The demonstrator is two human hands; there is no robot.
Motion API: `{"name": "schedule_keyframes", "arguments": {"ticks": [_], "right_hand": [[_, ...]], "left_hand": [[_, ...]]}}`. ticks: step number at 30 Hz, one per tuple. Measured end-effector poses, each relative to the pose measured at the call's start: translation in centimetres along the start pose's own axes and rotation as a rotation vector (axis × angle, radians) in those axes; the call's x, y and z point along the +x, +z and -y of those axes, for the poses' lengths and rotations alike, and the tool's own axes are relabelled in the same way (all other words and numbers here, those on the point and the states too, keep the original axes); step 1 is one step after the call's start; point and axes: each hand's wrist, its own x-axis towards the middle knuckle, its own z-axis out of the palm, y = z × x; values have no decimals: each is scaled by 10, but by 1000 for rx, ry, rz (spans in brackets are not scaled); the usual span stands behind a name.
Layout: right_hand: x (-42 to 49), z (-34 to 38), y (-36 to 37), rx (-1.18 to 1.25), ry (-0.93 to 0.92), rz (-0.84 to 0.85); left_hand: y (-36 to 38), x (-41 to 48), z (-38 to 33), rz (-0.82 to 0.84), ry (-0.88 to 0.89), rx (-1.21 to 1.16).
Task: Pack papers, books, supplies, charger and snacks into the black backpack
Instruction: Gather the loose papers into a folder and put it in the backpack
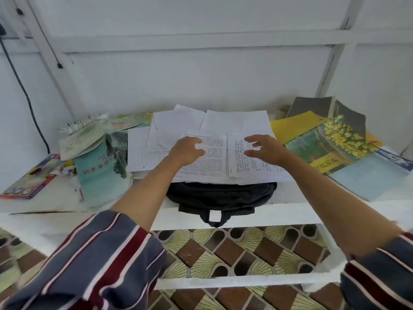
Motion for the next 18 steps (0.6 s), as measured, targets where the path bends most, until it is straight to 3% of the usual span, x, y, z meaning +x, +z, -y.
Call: {"name": "schedule_keyframes", "arguments": {"ticks": [6,18], "right_hand": [[17,2,34,-80,-8,103],[40,9,62,-267,-44,195]], "left_hand": [[16,4,19,-21,-269,199],[-3,25,31,-114,-251,-28]]}}
